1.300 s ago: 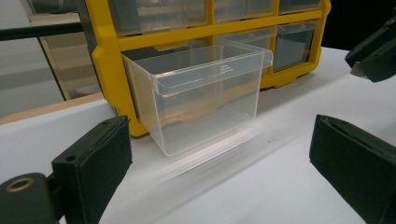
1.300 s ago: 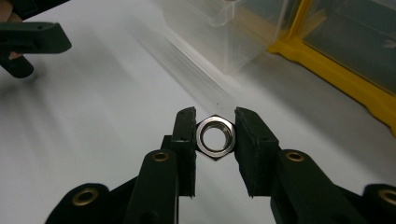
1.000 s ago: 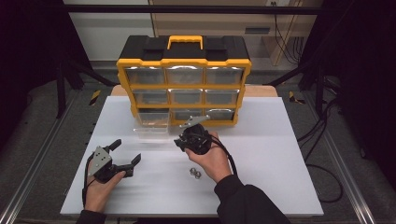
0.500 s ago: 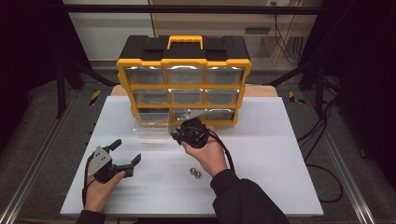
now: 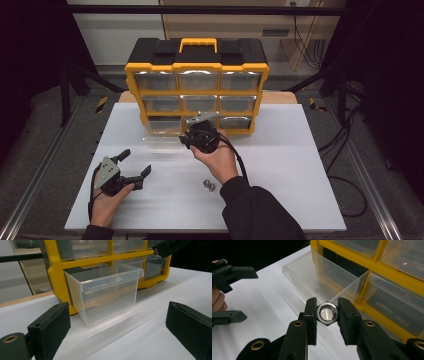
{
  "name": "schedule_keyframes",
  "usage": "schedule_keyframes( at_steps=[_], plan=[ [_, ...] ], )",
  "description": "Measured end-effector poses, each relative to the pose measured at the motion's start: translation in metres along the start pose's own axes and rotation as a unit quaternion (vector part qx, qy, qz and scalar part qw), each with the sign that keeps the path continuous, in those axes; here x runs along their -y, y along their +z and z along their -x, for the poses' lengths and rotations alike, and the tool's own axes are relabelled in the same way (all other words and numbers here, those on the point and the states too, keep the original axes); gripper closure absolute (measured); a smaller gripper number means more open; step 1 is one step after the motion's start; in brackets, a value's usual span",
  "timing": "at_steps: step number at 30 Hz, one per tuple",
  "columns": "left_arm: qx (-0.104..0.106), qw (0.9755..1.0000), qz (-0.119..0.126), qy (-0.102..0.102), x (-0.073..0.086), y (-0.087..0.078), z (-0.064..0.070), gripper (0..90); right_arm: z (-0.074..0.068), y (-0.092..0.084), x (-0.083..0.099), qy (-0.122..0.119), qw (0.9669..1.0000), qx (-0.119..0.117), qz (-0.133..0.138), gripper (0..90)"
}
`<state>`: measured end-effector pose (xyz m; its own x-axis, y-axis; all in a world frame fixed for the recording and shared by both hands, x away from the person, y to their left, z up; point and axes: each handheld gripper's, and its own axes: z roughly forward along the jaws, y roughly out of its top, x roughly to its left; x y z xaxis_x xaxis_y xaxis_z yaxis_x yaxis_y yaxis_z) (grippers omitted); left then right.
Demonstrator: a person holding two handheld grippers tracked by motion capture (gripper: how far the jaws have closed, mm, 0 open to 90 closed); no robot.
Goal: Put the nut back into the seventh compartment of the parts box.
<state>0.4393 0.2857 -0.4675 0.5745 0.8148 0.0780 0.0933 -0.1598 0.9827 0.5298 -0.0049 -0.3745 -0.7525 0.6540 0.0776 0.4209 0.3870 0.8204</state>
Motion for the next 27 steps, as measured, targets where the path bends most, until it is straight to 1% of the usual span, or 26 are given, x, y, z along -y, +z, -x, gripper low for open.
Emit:
schedule_keyframes(
  at_steps=[1, 5, 8, 9, 10, 16, 18, 22, 23, 24, 25, 26, 27],
  plan=[
    [0.000, 1.0000, 0.001, -0.001, 0.000, 0.000, 0.000, 5.4, 0.000, 0.000, -0.001, 0.005, 1.0000, 0.000, 0.000, 69.7],
    [0.000, 1.0000, 0.001, -0.001, 0.000, 0.000, 0.000, 5.3, 0.001, 0.003, -0.004, 0.003, 1.0000, -0.001, 0.003, 69.7],
    [0.000, 1.0000, 0.001, -0.001, 0.000, 0.000, 0.000, 5.3, 0.002, 0.005, -0.007, 0.008, 1.0000, 0.000, 0.004, 69.7],
    [0.000, 1.0000, 0.001, -0.002, 0.000, 0.000, 0.000, 5.3, 0.002, 0.005, -0.008, 0.006, 1.0000, 0.000, 0.006, 69.7],
    [0.000, 1.0000, 0.002, -0.002, 0.000, 0.000, 0.000, 5.3, 0.002, 0.006, -0.009, 0.010, 0.9999, 0.000, 0.005, 69.7],
    [0.001, 1.0000, 0.002, -0.002, 0.000, 0.000, 0.000, 5.3, 0.003, 0.011, -0.013, 0.013, 0.9999, 0.002, 0.008, 69.7],
    [0.001, 1.0000, 0.002, -0.001, 0.000, 0.000, 0.000, 5.3, 0.003, 0.013, -0.013, 0.018, 0.9998, -0.002, 0.009, 69.7],
    [0.001, 1.0000, 0.002, -0.001, 0.000, 0.000, 0.000, 5.3, 0.004, 0.019, -0.014, 0.015, 0.9999, -0.004, 0.008, 69.7],
    [0.001, 1.0000, 0.002, -0.002, 0.000, 0.000, 0.000, 5.3, 0.003, 0.021, -0.015, 0.019, 0.9998, -0.002, 0.006, 69.7],
    [0.001, 1.0000, 0.002, -0.001, 0.000, 0.000, 0.000, 5.3, 0.004, 0.022, -0.016, 0.015, 0.9998, -0.003, 0.010, 69.7],
    [0.001, 1.0000, 0.002, -0.001, 0.000, 0.000, 0.000, 5.3, 0.002, 0.023, -0.017, 0.023, 0.9997, -0.004, 0.009, 69.7],
    [0.001, 1.0000, 0.002, -0.001, 0.000, 0.000, 0.000, 5.3, 0.002, 0.024, -0.018, 0.021, 0.9997, -0.003, 0.008, 69.7],
    [0.001, 1.0000, 0.002, -0.001, 0.000, 0.000, 0.000, 5.3, 0.001, 0.025, -0.019, 0.028, 0.9996, -0.005, 0.009, 69.7]
  ],
)
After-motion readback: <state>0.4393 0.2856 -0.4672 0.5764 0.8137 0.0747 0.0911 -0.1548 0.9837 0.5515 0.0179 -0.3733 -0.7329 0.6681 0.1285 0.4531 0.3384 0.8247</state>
